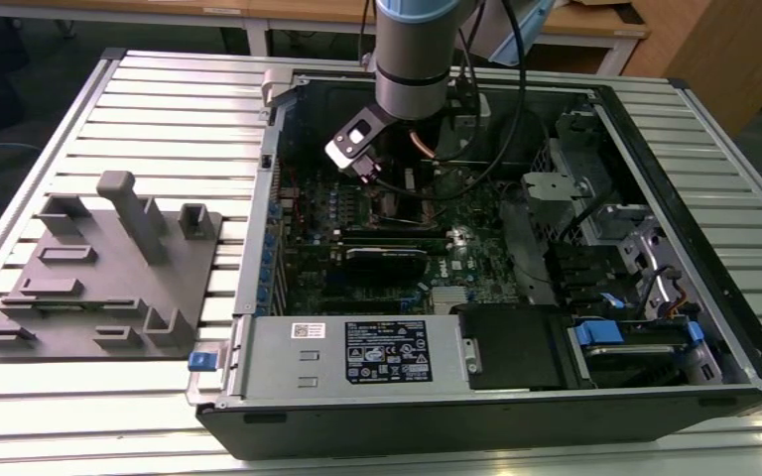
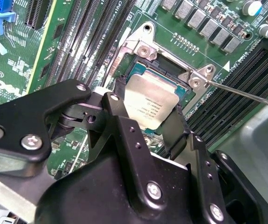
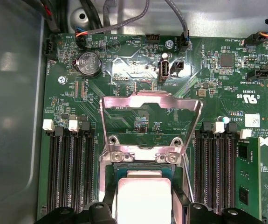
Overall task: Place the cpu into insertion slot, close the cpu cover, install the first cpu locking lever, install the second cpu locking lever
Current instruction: 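Place the cpu into insertion slot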
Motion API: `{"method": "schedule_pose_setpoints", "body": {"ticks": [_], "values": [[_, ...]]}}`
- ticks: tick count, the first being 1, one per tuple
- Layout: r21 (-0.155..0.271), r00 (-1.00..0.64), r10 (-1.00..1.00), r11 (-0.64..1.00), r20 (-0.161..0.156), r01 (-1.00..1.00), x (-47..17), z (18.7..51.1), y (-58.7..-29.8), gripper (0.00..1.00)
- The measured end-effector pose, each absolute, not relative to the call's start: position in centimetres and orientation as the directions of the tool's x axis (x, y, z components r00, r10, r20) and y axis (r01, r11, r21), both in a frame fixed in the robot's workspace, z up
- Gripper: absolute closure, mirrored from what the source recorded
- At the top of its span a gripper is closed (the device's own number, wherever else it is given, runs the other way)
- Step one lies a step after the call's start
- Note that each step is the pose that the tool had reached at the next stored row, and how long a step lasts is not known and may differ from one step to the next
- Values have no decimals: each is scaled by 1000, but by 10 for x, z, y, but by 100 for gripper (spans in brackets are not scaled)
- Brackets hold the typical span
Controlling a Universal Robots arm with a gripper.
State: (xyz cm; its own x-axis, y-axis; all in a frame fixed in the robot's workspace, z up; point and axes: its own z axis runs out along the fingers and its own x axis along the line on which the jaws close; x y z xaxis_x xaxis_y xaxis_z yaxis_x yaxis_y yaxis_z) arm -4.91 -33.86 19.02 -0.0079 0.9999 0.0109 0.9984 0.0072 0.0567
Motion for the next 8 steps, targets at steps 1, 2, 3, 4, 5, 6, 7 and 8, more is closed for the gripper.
{"method": "schedule_pose_setpoints", "body": {"ticks": [1,2,3,4,5,6,7,8], "values": [[57,-8,1000,7,11,998,-49,190,-339,45],[57,-8,1000,7,11,998,-49,189,-339,45],[57,-8,1000,7,11,998,-49,189,-339,45],[57,-8,1000,7,11,998,-49,189,-338,45],[57,-8,1000,7,11,998,-49,189,-338,45],[57,-8,1000,7,11,998,-49,189,-339,45],[57,-8,1000,7,11,998,-49,189,-339,45],[57,-8,1000,7,11,998,-49,189,-338,45]]}}
